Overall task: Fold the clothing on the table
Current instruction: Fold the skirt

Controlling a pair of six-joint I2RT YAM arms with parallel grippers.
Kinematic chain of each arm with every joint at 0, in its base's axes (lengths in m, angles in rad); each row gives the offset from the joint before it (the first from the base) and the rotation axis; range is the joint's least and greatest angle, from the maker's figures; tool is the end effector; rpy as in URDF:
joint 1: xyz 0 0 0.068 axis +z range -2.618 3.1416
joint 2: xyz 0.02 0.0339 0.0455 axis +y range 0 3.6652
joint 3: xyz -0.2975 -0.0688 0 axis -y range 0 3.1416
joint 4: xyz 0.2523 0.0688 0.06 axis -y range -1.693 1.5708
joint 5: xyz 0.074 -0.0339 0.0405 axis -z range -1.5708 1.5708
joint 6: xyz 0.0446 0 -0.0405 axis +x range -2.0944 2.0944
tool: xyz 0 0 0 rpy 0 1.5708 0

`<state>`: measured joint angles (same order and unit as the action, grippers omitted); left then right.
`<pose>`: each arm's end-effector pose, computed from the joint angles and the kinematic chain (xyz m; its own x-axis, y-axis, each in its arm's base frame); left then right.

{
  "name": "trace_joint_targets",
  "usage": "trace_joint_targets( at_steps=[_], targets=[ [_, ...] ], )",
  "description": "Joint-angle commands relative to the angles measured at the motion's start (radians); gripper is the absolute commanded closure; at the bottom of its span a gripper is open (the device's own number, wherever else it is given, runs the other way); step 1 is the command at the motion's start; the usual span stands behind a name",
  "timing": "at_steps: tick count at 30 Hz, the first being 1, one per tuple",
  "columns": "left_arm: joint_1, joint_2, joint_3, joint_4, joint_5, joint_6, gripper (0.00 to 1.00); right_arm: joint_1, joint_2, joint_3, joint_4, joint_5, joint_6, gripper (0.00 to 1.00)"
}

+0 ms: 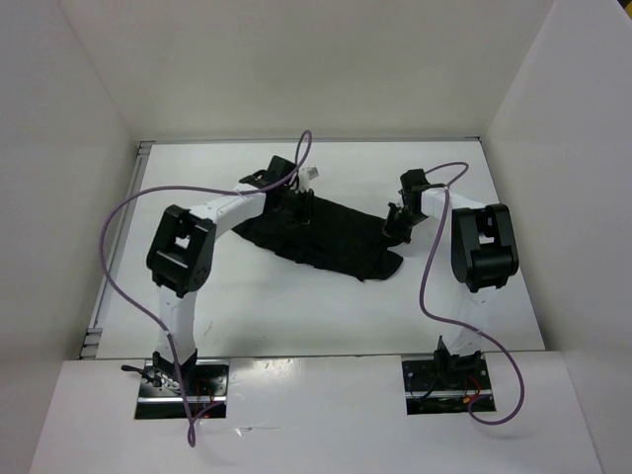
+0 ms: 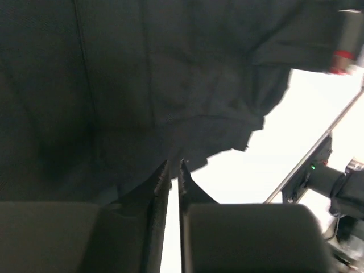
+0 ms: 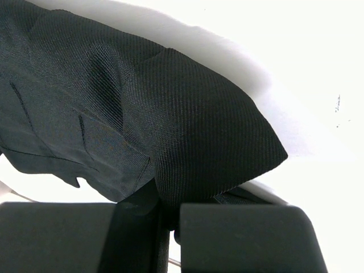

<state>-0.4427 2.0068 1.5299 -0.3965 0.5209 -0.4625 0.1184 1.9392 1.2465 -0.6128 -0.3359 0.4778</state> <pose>0.4149 -0.2213 0.2343 -0.9145 0.0053 -0.4045 0.2819 0.7254 -0.6279 0.3856 0.0607 0.1640 -0.9417 0.3252 -0.0866 0.2654 0.8759 0.4030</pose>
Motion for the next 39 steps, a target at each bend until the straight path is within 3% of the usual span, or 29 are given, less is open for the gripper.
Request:
trace_joint_targets(
  at_steps=[1, 2, 9, 15, 24, 29, 32, 35, 36, 39],
  targets=[
    [-0.027, 0.073, 0.101, 0.045, 0.009, -0.048, 0.87, 0.001, -0.063, 0.022, -0.039, 0.044, -0.011, 1.00],
    [-0.027, 0.087, 0.122, 0.045, -0.048, -0.062, 0.92, 0.001, -0.063, 0.022, -0.039, 0.044, -0.022, 1.00],
    [-0.077, 0.150, 0.122, -0.027, -0.275, -0.071, 1.00, 0.001, -0.082, 0.013, -0.039, 0.035, -0.022, 1.00],
    [-0.136, 0.182, 0.089, -0.073, -0.473, -0.051, 1.00, 0.001, -0.146, 0.079, -0.079, 0.035, -0.022, 1.00],
    [-0.232, 0.213, 0.078, -0.041, -0.345, -0.071, 1.00, 0.001, -0.227, 0.272, -0.119, -0.113, 0.019, 1.00],
    [-0.255, 0.225, 0.104, -0.021, -0.286, -0.080, 1.00, 0.001, -0.237, 0.291, -0.041, -0.308, 0.077, 1.00],
    [-0.255, 0.192, 0.131, -0.054, -0.318, -0.080, 1.00, 0.001, -0.246, 0.291, -0.031, -0.308, 0.088, 1.00],
    [-0.202, 0.098, 0.145, -0.111, -0.360, -0.071, 0.83, 0.001, -0.246, 0.291, -0.054, -0.288, 0.064, 1.00],
    [-0.188, 0.036, 0.145, -0.137, -0.375, -0.056, 0.68, 0.001, -0.246, 0.291, -0.054, -0.279, 0.064, 1.00],
    [-0.127, -0.051, 0.154, -0.180, -0.444, -0.028, 0.58, 0.001, -0.246, 0.281, -0.064, -0.279, 0.044, 1.00]
  ],
)
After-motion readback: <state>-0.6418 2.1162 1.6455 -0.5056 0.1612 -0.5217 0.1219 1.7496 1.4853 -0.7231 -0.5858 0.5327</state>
